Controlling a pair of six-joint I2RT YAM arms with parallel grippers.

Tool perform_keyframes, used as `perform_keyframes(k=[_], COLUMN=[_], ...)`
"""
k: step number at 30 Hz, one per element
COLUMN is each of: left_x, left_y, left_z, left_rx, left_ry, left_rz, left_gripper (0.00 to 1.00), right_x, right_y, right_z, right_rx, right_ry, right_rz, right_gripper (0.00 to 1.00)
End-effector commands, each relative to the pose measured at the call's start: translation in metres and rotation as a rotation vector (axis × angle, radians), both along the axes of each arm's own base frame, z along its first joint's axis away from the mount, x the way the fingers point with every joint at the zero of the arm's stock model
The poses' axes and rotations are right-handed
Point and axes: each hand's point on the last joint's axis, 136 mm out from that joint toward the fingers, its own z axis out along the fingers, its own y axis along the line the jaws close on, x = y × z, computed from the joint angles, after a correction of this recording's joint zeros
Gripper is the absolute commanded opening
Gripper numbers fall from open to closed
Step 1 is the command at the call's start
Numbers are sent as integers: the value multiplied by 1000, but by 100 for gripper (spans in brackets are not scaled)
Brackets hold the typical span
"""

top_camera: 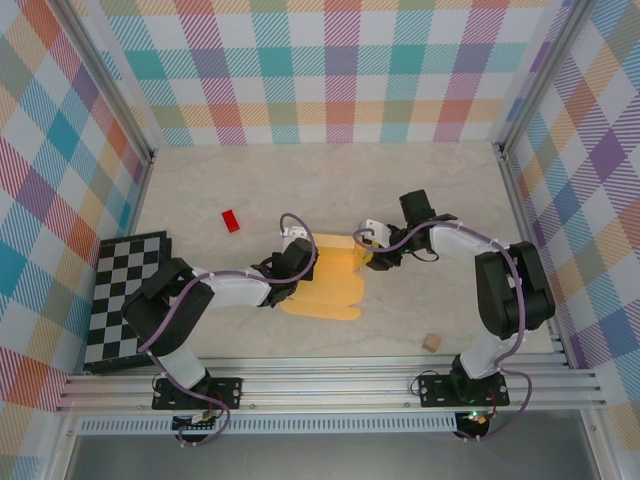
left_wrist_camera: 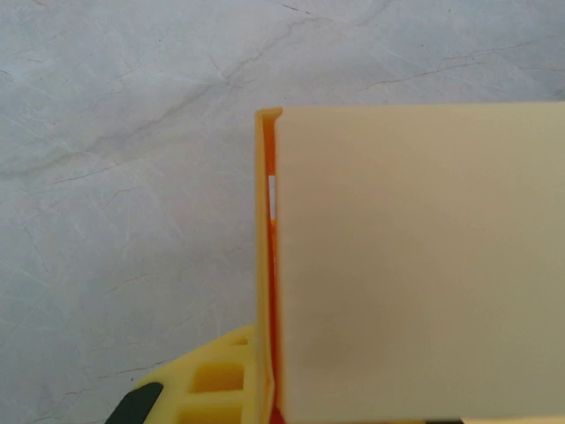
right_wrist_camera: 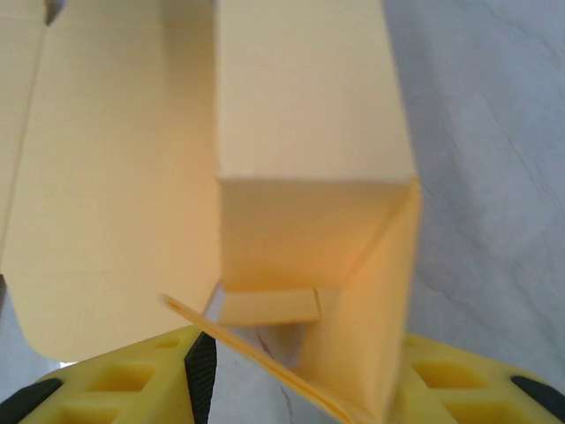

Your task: Fold the paper box

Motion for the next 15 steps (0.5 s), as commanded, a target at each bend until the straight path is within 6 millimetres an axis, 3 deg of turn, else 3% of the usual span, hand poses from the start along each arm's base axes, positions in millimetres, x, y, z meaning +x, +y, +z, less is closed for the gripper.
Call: perform_keyframes(k=[1,9,15], left_x=[2,3,3], left_y=[-4,-5,-6], left_z=[10,12,14], left_rx=[-32,-55,-95], left_ry=[-18,-13,-2], left_rz=[-17,0,31], left_gripper=[0,0,0], right_x=[-17,-19,13], right_y=[18,29,32], right_z=[12,17,15], right_rx=[65,83,75], right_ry=[20,6,-63], right_rz=[118,77,-203], right_gripper=[45,42,41])
